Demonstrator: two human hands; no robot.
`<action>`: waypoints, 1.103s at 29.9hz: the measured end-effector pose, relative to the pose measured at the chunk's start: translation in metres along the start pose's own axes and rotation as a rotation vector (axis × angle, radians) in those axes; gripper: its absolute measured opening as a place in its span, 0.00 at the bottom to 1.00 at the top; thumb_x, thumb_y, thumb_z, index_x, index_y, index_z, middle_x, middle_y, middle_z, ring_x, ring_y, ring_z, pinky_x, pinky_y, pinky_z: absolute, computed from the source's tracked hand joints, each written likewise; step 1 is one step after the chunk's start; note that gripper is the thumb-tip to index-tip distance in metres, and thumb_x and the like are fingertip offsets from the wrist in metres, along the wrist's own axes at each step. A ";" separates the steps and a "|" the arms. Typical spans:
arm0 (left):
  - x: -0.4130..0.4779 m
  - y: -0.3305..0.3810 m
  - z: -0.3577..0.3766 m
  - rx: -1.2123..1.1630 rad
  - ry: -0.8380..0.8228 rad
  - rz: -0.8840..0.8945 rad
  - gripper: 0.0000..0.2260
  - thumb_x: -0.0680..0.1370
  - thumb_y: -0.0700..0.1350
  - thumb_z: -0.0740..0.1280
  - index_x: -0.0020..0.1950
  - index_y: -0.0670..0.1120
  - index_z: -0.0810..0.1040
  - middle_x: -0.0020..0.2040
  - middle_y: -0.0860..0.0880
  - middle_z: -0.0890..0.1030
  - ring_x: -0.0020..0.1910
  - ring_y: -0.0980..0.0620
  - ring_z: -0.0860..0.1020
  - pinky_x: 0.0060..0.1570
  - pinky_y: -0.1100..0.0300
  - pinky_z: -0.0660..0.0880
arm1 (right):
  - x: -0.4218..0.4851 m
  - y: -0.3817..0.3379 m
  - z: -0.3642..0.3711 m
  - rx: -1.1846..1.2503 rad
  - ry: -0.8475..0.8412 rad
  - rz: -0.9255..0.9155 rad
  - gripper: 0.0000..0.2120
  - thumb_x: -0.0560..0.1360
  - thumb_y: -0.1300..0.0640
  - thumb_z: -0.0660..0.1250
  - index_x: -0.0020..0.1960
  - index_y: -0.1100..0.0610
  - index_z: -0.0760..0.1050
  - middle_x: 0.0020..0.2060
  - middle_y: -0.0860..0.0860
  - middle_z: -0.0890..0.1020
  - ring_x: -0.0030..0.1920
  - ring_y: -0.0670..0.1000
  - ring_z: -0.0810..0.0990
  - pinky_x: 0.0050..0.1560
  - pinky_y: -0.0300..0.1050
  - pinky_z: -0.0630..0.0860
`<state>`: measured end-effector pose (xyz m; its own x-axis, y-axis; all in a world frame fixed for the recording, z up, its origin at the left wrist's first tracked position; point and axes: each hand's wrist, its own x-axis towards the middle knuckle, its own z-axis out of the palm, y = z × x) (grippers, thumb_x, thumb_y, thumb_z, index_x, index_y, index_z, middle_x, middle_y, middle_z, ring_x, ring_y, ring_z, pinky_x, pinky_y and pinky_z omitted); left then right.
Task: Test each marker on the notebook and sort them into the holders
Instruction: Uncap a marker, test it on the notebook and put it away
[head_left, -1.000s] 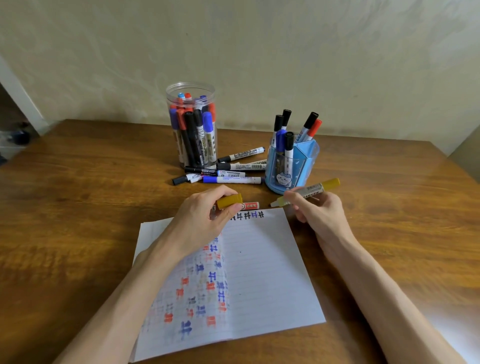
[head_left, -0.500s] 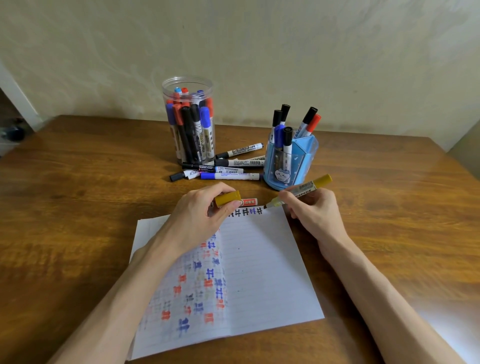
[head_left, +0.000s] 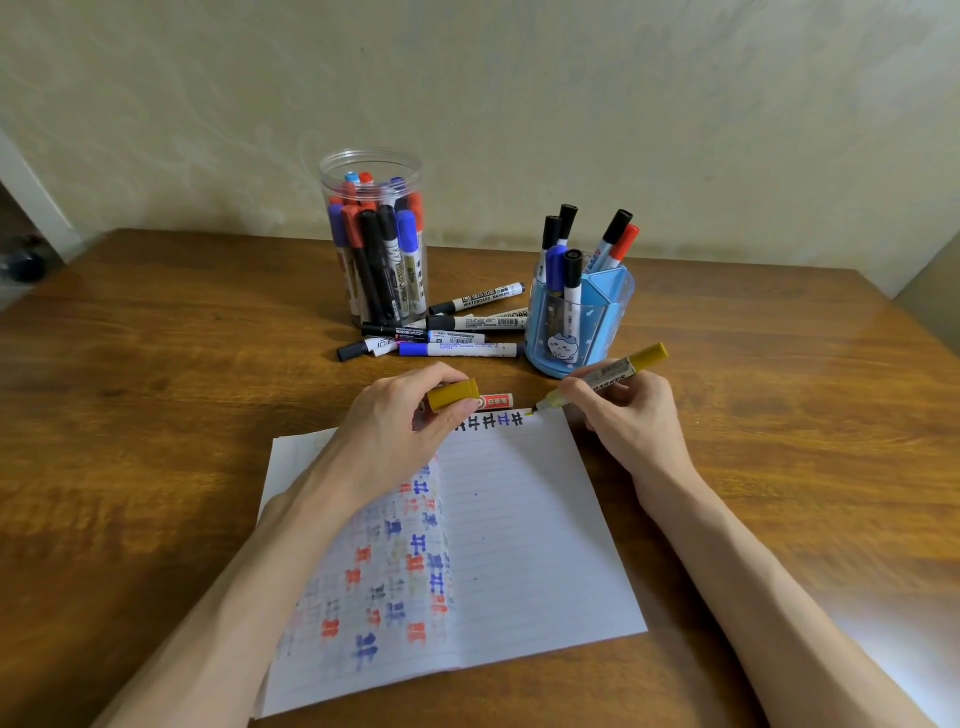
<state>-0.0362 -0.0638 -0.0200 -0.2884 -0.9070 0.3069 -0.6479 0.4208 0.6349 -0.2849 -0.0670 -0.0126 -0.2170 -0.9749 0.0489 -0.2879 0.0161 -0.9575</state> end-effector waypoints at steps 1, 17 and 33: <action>0.000 0.000 0.000 0.001 -0.001 0.000 0.13 0.80 0.58 0.66 0.61 0.54 0.78 0.50 0.59 0.82 0.49 0.58 0.80 0.45 0.56 0.80 | -0.001 -0.001 0.000 0.017 0.004 0.008 0.03 0.76 0.55 0.75 0.44 0.51 0.83 0.37 0.42 0.87 0.39 0.40 0.84 0.49 0.46 0.84; 0.001 -0.002 0.000 0.003 0.000 0.008 0.14 0.80 0.60 0.64 0.60 0.55 0.78 0.49 0.59 0.82 0.47 0.57 0.81 0.44 0.52 0.81 | 0.002 0.004 0.000 -0.041 -0.014 -0.021 0.01 0.74 0.56 0.75 0.46 0.52 0.85 0.41 0.47 0.88 0.47 0.48 0.87 0.51 0.48 0.86; 0.001 -0.001 0.000 0.019 -0.006 0.007 0.14 0.81 0.60 0.64 0.61 0.54 0.78 0.49 0.59 0.81 0.46 0.58 0.81 0.44 0.53 0.81 | 0.000 0.004 0.004 -0.079 -0.044 -0.014 0.02 0.74 0.55 0.75 0.46 0.53 0.85 0.39 0.45 0.88 0.42 0.43 0.86 0.40 0.36 0.79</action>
<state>-0.0361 -0.0648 -0.0204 -0.2976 -0.9040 0.3069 -0.6593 0.4271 0.6188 -0.2823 -0.0681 -0.0175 -0.1715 -0.9840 0.0476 -0.3641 0.0185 -0.9312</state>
